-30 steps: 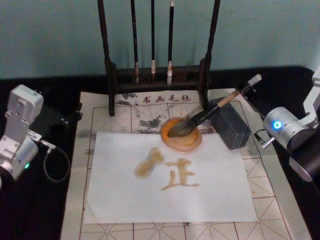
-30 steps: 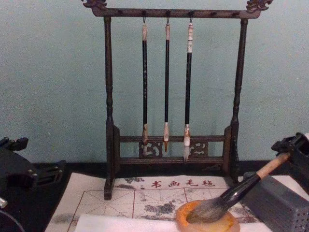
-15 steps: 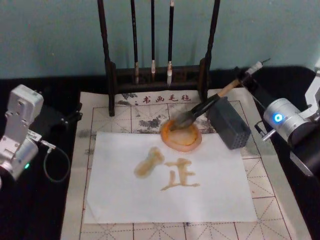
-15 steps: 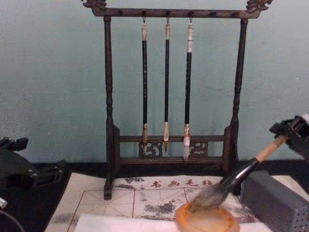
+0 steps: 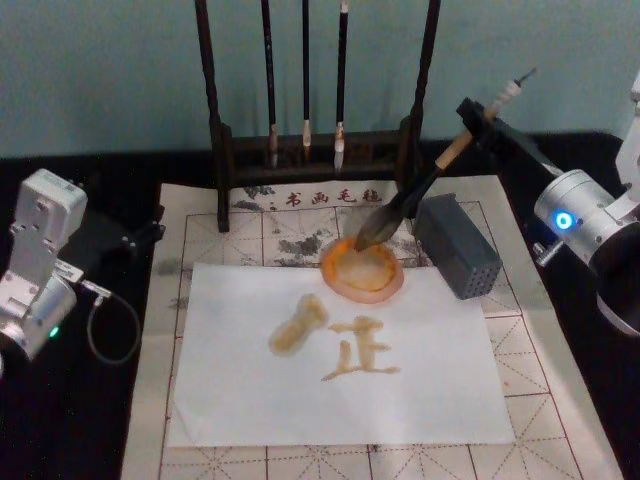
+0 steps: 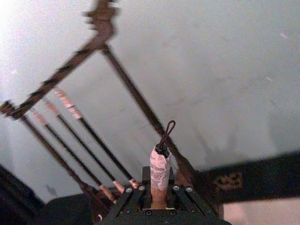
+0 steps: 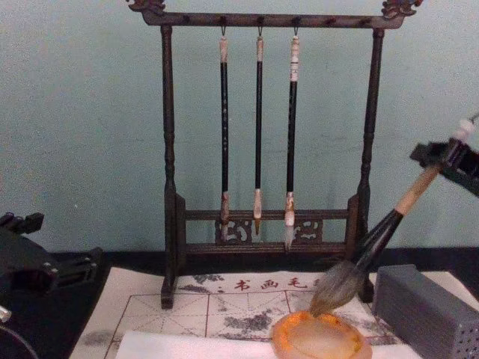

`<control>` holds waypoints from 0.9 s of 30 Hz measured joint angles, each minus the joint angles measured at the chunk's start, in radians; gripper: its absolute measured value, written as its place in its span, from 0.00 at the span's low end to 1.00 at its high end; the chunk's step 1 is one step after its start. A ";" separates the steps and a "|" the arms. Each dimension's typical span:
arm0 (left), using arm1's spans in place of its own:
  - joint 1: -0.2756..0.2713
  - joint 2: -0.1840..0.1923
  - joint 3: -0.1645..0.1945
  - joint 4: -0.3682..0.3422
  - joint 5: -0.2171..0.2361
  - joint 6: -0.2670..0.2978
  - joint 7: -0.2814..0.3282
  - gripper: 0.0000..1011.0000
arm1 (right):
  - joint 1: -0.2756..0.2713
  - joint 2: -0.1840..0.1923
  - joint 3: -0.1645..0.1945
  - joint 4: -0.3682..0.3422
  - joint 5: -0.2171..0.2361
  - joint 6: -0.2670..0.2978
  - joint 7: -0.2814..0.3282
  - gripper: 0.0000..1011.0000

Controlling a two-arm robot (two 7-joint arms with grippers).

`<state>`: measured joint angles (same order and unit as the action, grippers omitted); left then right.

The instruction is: Pick up the brush from the inkstone, write on the paper, then place the brush back to its original position.

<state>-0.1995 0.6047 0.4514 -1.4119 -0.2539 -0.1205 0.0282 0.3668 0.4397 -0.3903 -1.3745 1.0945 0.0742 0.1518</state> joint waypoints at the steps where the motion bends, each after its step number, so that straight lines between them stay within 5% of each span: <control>1: 0.000 0.000 0.000 0.000 0.000 0.000 0.000 0.99 | -0.001 0.004 -0.002 -0.006 -0.009 -0.003 0.004 0.18; 18: 0.000 0.000 0.000 0.000 0.000 0.000 0.000 0.99 | -0.043 0.116 -0.075 -0.123 -0.335 -0.188 0.160 0.18; 27: 0.000 0.000 0.000 0.000 0.000 0.000 0.000 0.99 | -0.048 0.145 -0.090 -0.136 -0.428 -0.252 0.230 0.18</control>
<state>-0.1995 0.6047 0.4514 -1.4120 -0.2539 -0.1205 0.0283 0.3189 0.5852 -0.4803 -1.5107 0.6666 -0.1774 0.3814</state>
